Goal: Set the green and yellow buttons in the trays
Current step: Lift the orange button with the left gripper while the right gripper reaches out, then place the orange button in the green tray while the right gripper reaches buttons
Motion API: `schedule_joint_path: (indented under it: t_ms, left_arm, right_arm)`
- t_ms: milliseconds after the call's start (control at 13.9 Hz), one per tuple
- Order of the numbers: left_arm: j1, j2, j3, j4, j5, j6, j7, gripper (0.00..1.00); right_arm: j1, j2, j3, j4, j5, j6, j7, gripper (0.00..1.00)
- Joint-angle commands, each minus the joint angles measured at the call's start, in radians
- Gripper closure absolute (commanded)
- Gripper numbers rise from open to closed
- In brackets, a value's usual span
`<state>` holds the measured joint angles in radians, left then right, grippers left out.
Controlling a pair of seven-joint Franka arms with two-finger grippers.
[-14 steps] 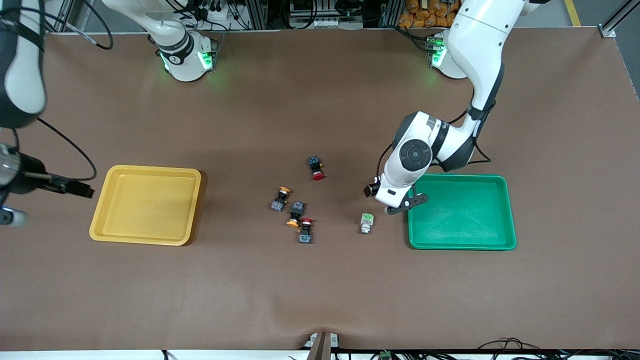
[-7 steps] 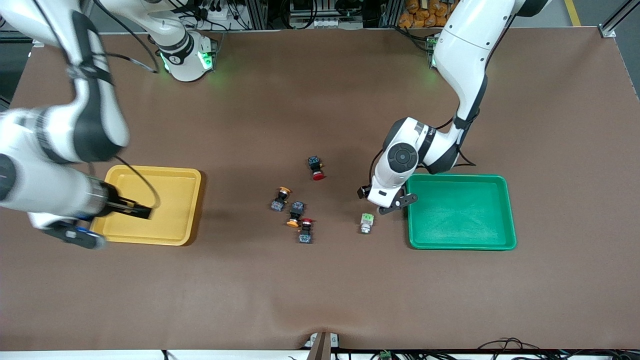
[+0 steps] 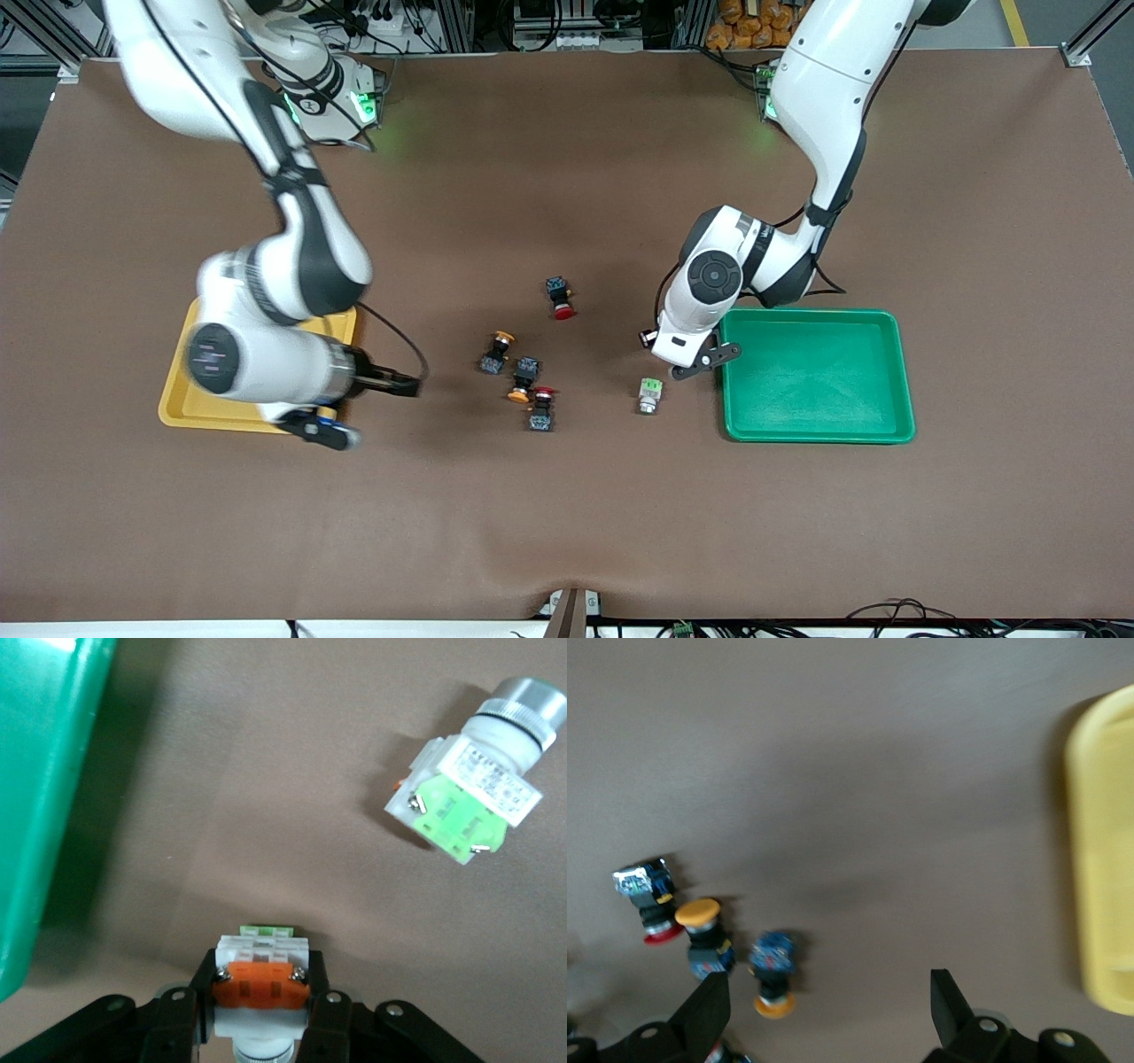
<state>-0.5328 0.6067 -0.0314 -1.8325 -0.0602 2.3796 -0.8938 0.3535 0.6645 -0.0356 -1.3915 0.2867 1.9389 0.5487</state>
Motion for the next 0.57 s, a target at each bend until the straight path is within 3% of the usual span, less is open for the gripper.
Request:
schedule_joint_path:
  t_ms: [0,144,359,502]
  left_arm:
    - [0.037,-0.071,0.005,0.047,0.022,-0.153,0.004,1.0]
    - [0.08,-0.093,0.007,0.079,0.023,-0.248,0.094,1.0]
    - [0.166,-0.09,0.008,0.078,0.034,-0.252,0.234,1.0]
    - [0.262,-0.077,0.002,0.079,0.104,-0.241,0.335,1.0]
  right_arm:
    - [0.041,0.064,-0.006,0.026,0.022,0.009,0.162,0.0]
    - [0.062,0.081,-0.004,-0.001,0.022,0.006,0.172,0.0]
    - [0.139,0.079,-0.004,-0.037,0.019,0.015,0.172,0.0]
    - [0.151,0.078,-0.004,-0.076,0.016,0.09,0.171,0.0]
